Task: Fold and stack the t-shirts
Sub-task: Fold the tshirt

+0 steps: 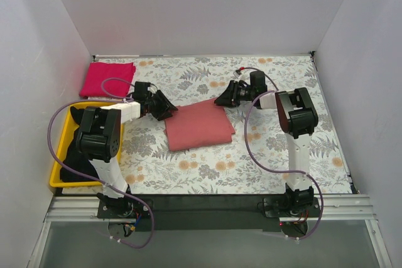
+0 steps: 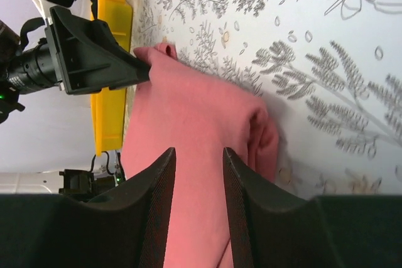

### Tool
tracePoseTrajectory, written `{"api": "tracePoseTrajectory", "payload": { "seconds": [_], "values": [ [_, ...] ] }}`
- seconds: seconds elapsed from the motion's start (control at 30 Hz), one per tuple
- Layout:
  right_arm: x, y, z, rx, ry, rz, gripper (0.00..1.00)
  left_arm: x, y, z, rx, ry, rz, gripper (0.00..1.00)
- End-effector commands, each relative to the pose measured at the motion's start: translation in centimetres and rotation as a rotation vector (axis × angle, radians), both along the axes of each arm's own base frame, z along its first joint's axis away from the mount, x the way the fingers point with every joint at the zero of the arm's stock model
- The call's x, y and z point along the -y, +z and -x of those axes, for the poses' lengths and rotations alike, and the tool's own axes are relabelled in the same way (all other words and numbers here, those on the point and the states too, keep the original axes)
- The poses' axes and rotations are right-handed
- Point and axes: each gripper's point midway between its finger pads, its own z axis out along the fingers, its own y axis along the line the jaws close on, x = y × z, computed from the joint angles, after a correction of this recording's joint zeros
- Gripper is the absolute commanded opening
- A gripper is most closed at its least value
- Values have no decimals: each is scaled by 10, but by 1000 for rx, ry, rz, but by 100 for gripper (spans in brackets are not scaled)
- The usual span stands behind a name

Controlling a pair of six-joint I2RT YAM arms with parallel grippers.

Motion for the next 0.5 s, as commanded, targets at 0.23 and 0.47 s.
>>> {"api": "tracePoseTrajectory", "payload": {
  "seconds": [0.23, 0.47],
  "values": [
    [2, 86, 64, 166, 73, -56, 43, 7, 62, 6, 135, -93, -68, 60],
    [-10, 48, 138, 80, 221, -48, 40, 39, 46, 104, 20, -189, -38, 48]
  ]
}}
